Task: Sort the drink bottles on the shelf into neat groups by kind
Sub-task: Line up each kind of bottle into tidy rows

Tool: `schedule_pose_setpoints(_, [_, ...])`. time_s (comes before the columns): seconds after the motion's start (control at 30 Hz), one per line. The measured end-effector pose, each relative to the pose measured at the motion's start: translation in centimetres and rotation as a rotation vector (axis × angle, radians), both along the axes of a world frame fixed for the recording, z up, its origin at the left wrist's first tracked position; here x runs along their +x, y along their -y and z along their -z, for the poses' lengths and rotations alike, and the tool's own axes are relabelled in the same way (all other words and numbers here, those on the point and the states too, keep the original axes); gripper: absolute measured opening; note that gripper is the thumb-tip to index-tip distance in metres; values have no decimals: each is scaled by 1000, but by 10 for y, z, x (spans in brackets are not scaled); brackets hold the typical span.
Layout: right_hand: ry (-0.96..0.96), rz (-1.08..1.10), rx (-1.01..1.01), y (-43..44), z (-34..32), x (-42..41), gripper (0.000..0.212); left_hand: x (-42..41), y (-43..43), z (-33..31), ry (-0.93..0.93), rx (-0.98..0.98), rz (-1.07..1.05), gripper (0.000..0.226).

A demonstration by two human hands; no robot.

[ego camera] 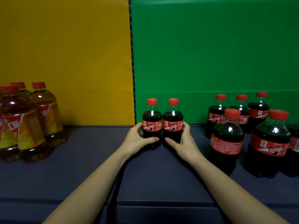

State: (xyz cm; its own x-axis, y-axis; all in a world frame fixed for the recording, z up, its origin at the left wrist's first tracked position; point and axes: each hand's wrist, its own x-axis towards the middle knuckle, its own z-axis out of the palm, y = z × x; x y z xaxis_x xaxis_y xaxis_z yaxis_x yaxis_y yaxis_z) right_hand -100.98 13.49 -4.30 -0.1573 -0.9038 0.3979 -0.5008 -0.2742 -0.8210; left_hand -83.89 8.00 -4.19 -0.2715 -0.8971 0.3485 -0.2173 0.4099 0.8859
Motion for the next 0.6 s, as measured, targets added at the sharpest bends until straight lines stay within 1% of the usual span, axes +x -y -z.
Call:
schedule_pose_setpoints(0.07, [16, 0, -2, 1, 0, 0, 75, 1, 2, 1, 10, -17, -36, 61])
schedule_pose_setpoints(0.13, [26, 16, -8, 4, 2, 0, 71, 1, 3, 1, 20, -27, -59, 66])
schedule_pose_setpoints(0.3, [22, 34, 6, 9, 2, -1, 70, -4, 4, 3, 23, -36, -111, 68])
schedule_pose_setpoints(0.5, [-19, 60, -1, 10, 3, 1, 71, -6, 4, 4, 30, -35, -114, 67])
schedule_pose_setpoints(0.57, [-37, 68, 9, 8, 2, 2, 72, -6, 2, 4, 59, -43, -123, 69])
schedule_pose_setpoints(0.6, [-45, 69, 20, 6, 1, 3, 73, -8, 0, 4, 102, -77, -151, 71])
